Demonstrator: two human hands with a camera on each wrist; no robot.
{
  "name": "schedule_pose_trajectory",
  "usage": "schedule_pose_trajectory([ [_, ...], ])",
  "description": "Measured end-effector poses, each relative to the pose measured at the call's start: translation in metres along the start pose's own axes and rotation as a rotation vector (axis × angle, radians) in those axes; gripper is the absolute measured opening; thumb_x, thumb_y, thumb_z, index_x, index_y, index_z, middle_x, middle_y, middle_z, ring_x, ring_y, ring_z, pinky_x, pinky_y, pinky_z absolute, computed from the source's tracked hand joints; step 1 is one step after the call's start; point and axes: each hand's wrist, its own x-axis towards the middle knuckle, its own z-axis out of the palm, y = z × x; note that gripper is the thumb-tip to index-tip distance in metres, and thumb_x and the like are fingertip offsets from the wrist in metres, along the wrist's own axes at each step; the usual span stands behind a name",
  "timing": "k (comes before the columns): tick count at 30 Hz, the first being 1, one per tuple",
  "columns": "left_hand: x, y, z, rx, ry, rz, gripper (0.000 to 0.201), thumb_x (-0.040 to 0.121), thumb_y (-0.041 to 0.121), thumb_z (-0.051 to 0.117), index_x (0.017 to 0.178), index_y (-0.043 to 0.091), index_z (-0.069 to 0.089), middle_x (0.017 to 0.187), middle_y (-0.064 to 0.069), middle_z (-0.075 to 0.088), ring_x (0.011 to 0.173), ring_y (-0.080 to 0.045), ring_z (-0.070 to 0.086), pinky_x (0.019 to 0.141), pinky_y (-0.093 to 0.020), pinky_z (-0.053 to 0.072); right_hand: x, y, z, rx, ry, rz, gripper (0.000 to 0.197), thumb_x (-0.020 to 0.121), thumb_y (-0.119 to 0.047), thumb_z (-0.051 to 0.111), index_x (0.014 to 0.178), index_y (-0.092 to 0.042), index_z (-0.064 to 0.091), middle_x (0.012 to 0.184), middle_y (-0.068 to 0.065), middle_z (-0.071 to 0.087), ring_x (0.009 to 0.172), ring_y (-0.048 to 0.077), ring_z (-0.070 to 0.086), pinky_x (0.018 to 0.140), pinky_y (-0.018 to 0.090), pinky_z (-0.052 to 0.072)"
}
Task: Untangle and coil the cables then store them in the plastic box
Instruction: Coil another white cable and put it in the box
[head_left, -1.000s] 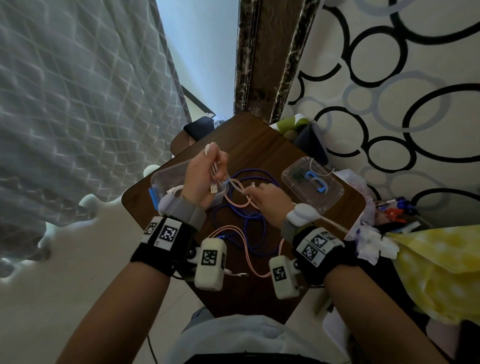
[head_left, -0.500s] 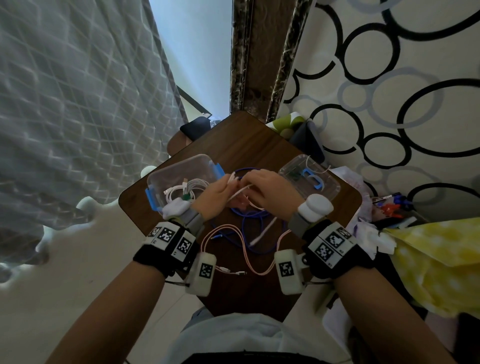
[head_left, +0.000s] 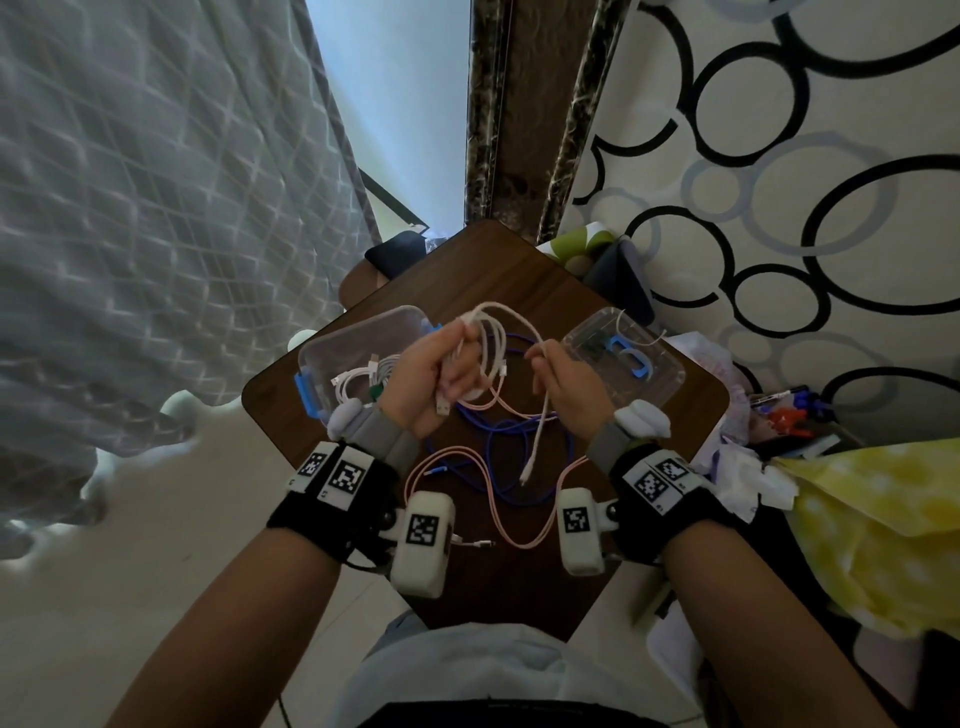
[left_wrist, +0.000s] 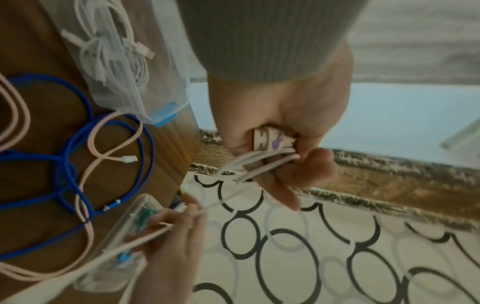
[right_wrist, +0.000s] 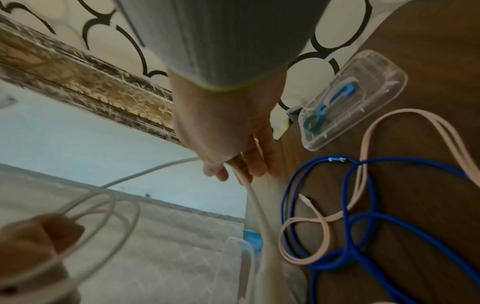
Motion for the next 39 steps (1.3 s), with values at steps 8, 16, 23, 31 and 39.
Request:
schedule_pose_trajectory([
  [8,0.027,-0.053,0.009,0.226,0.223,0.013,0.018,0.101,0.02,0.027,0.099,0.006,0.038,0.079,-0.003,0.072,0.078,-0.019,0.07,0.08,-0.034,0.055,-0.03,0.013,0.042,-0.226,-0.475,0.108,0.04,0.096,-0.024,0.045,0.134,-0.016,0.035,0.112,0.012,0.06,0.098,0.028,0.06,0.087,0.046,0.05],
  [16,0.054,-0.126,0.012,1.154,0.392,-0.142,0.027,0.099,0.028,0.032,0.091,0.008,0.049,0.089,-0.009,0.064,0.081,-0.02,0.063,0.084,-0.037,0.051,-0.03,0.069,-0.023,-0.305,-0.483,-0.355,0.025,0.096,-0.03,0.044,0.107,-0.014,0.059,0.095,0.007,0.063,0.084,0.022,0.059,0.076,0.041,0.05],
  [23,0.09,-0.154,0.052,0.424,0.483,-0.322,0.038,0.1,0.025,0.027,0.072,0.008,0.048,0.037,0.006,0.038,0.029,-0.003,0.033,0.045,-0.022,0.042,0.012,0.129,-0.061,0.097,-0.129,-0.402,0.02,0.089,-0.023,0.057,0.086,-0.003,0.058,0.088,0.007,0.052,0.072,0.009,0.045,0.063,0.014,0.036],
  [31,0.115,-0.168,0.086,0.003,0.429,-0.172,0.049,0.1,0.038,0.015,0.067,0.011,0.04,0.035,0.011,0.031,0.027,-0.001,0.024,0.031,-0.014,0.022,0.005,0.141,-0.066,0.677,-0.221,-0.03,0.022,0.093,-0.023,0.051,0.112,-0.016,0.04,0.111,0.009,0.053,0.097,0.015,0.057,0.078,0.022,0.051],
  [39,0.112,-0.156,0.084,0.479,0.713,-0.191,0.034,0.099,0.026,0.034,0.081,0.015,0.06,0.077,-0.004,0.063,0.07,-0.008,0.06,0.075,-0.024,0.048,0.02,0.122,-0.066,0.682,-0.226,0.057,0.01,0.092,-0.018,0.055,0.09,-0.024,0.047,0.087,-0.005,0.054,0.078,0.004,0.056,0.069,0.021,0.05],
])
